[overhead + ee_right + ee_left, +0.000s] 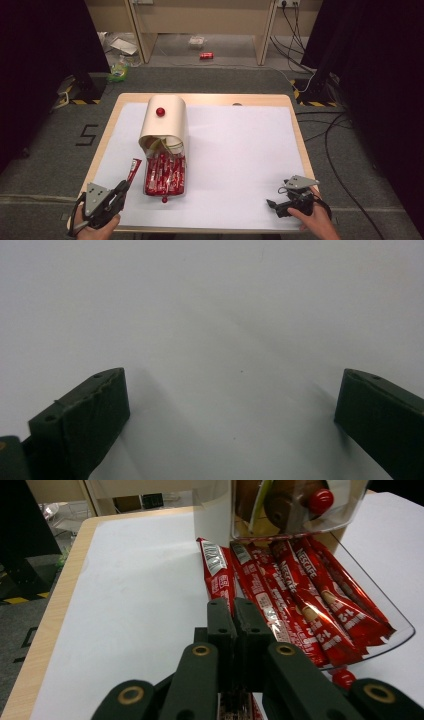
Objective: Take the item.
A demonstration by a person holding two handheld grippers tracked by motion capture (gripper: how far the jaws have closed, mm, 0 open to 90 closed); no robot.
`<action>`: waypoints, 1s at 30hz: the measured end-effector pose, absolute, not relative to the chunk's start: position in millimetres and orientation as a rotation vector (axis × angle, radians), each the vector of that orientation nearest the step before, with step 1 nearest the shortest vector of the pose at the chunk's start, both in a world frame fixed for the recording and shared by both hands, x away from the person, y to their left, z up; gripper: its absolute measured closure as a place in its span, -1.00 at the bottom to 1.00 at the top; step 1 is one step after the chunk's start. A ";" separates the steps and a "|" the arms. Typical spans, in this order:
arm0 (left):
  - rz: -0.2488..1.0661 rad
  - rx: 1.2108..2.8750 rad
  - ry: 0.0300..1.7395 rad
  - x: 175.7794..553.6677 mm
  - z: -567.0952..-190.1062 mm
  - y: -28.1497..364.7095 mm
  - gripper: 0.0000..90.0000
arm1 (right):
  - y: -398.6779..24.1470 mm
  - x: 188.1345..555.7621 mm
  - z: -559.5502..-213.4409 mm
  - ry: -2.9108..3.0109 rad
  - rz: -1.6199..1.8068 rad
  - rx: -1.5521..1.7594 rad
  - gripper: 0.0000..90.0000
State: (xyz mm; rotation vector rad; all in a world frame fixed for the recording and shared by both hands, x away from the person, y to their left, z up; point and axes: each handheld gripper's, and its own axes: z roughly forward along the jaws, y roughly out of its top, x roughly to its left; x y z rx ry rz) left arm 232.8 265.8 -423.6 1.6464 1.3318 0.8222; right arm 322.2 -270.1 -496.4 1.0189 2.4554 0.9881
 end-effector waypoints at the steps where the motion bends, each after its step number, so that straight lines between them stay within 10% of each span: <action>1: 0.825 1.645 1.335 233.6 -424.0 267.5 0.91 | -270.2 322.3 -496.4 2.456 0.988 1.020 -0.97; 30: 0.850 1.568 1.423 286.7 -443.2 297.2 0.91 | -270.4 322.8 -496.5 2.459 0.988 1.023 -0.97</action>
